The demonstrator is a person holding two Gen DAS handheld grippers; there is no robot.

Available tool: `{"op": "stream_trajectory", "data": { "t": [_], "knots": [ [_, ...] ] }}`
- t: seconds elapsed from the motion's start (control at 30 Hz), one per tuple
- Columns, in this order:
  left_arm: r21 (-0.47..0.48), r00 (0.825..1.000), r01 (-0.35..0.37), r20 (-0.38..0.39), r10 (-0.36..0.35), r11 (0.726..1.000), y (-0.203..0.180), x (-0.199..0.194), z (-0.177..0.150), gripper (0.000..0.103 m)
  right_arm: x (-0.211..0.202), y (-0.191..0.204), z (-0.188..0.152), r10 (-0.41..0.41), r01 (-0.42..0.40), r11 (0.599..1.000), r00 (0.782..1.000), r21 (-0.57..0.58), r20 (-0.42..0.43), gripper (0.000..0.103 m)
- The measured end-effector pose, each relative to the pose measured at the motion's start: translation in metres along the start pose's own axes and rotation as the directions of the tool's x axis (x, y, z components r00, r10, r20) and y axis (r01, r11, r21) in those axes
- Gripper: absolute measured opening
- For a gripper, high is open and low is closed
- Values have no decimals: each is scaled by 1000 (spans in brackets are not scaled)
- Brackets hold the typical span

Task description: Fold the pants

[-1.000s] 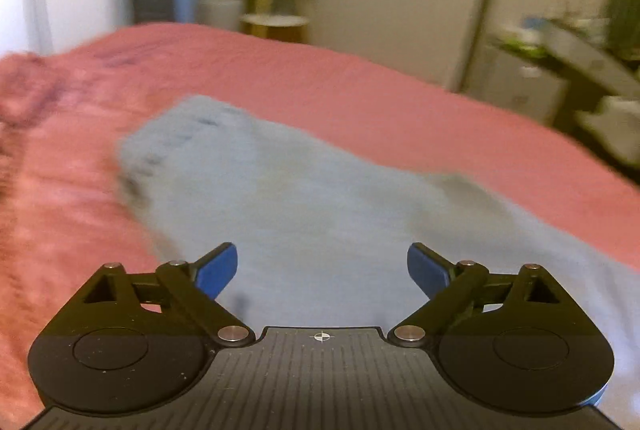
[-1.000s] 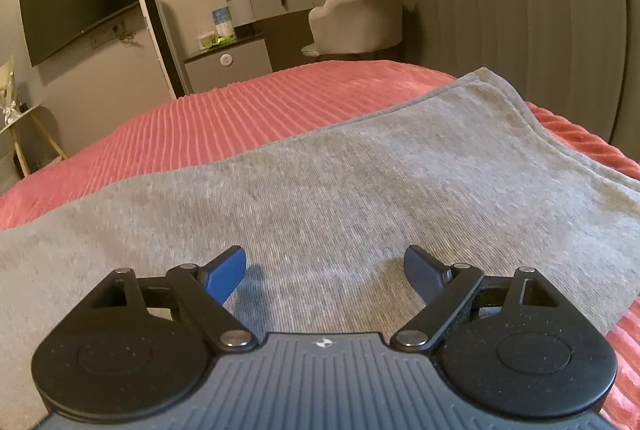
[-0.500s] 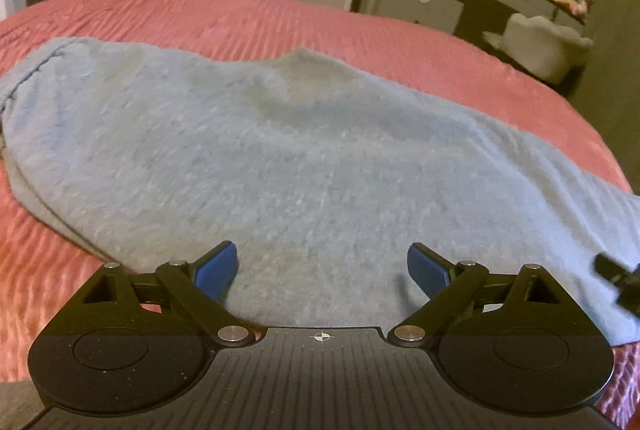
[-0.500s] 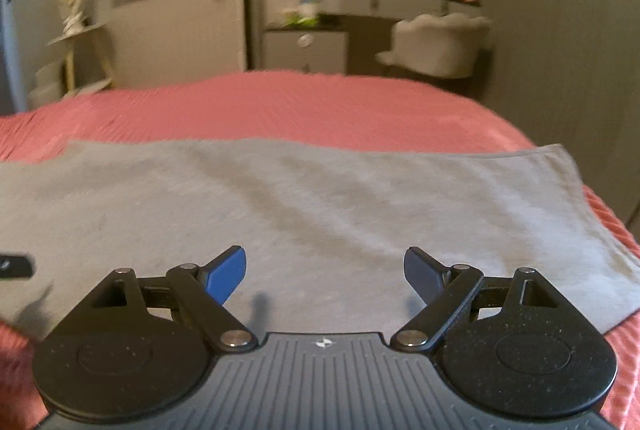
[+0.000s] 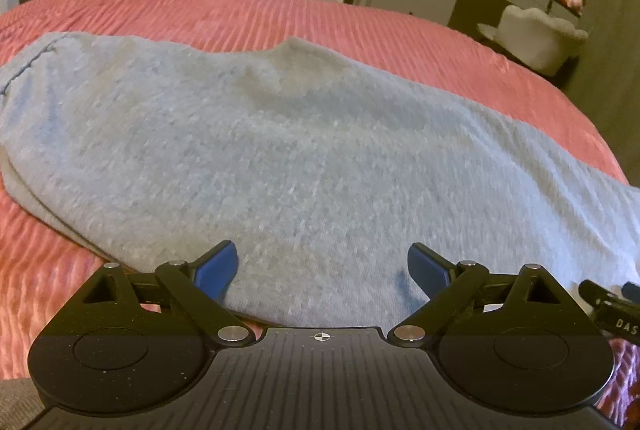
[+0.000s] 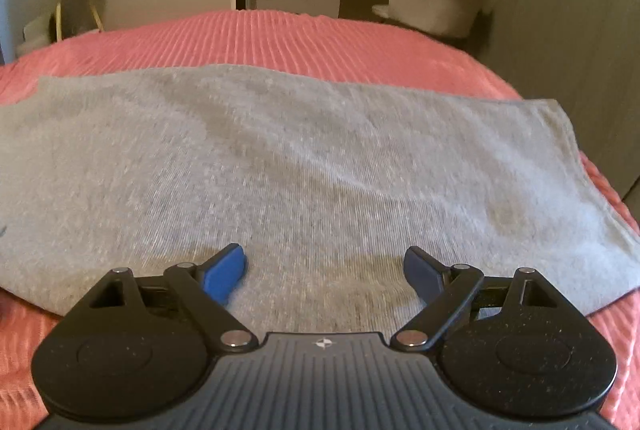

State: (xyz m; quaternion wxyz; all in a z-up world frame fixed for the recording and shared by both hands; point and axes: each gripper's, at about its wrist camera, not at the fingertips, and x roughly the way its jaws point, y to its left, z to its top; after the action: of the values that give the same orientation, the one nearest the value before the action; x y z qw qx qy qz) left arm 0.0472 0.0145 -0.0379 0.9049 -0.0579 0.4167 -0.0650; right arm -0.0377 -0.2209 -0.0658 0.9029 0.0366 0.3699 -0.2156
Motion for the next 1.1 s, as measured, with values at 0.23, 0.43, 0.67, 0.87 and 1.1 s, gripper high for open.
{"op": "stream_trajectory", "data": {
  "t": [0.23,0.43,0.67,0.87,1.1],
  "knots": [
    [38,1000,-20,-8,21,999,-7,1,-3,96,1,6,0,-11,13,996,1000,-89,19,87],
    [41,1000,-27,-9,27,999,-7,0,-4,96,1,-14,1,27,-25,996,999,-86,22,87],
    [50,1000,-17,6,16,999,-8,-4,-3,96,9,-79,1,-539,543,829,840,131,-70,87],
    [184,997,43,51,-54,982,-23,-5,-6,96,-13,-81,4,-341,325,893,940,312,-2,86],
    [-107,942,-323,56,330,940,19,10,14,91,-2,-52,6,-339,339,934,941,116,-15,86]
  ]
}}
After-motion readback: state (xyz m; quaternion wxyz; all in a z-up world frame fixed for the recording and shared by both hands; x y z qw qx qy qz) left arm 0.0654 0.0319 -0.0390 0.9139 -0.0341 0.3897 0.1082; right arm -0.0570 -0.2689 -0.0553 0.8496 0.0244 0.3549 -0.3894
